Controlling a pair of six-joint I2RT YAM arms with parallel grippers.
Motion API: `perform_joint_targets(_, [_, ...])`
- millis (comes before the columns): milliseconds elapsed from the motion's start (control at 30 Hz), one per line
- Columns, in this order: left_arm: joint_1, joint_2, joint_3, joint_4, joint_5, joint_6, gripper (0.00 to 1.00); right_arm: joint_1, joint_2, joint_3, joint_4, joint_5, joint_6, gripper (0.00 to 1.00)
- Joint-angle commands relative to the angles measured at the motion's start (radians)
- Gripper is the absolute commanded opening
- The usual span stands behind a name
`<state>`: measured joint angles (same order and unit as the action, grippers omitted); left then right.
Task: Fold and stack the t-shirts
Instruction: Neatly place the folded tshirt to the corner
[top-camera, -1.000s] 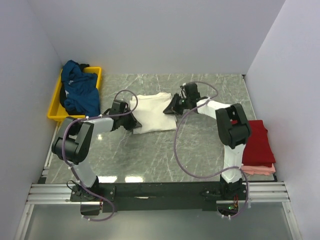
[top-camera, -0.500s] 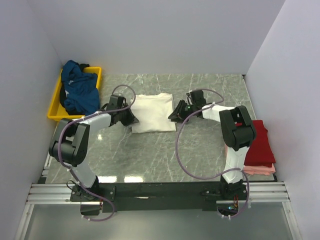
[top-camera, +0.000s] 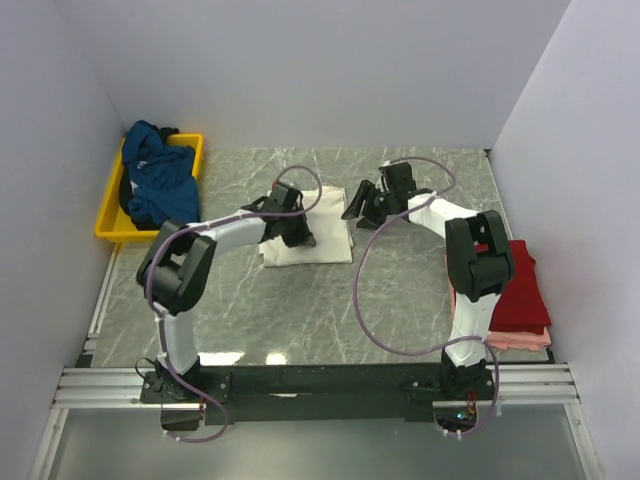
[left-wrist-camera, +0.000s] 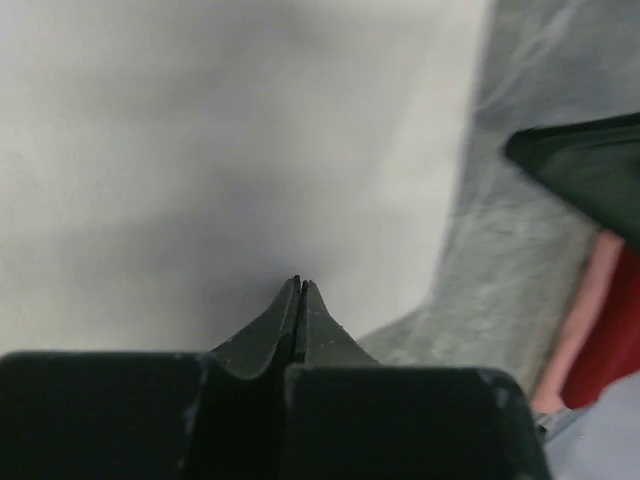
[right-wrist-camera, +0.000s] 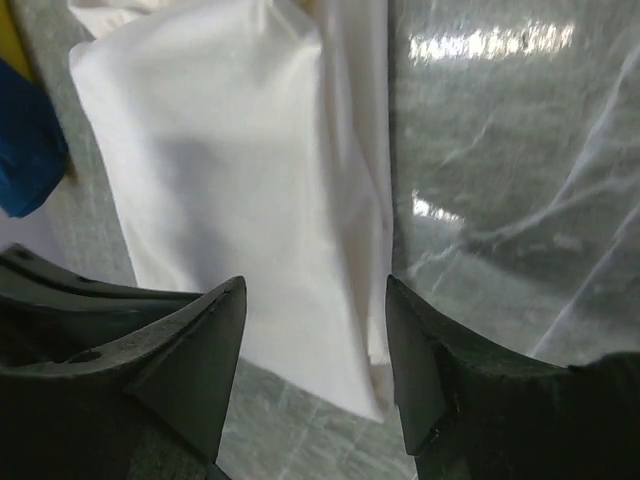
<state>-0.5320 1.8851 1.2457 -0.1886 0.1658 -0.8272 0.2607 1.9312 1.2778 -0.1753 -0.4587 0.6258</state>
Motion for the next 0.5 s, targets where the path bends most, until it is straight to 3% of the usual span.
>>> perform_joint_targets(0, [-0.028, 0.071, 0.038, -0.049, -0.034, -0.013, 0.01, -0.005, 0.064, 0.084, -0.067, 0.045, -0.072, 0.65])
perform_joint_targets(167, [-0.054, 0.138, 0.040, -0.040, -0.023, -0.015, 0.01, 0.009, 0.149, 0.198, -0.134, 0.089, -0.101, 0.65])
perform_joint_targets(467, [-0.054, 0.115, 0.037, -0.060, -0.029, 0.002, 0.01, 0.075, 0.256, 0.370, -0.249, 0.202, -0.129, 0.65])
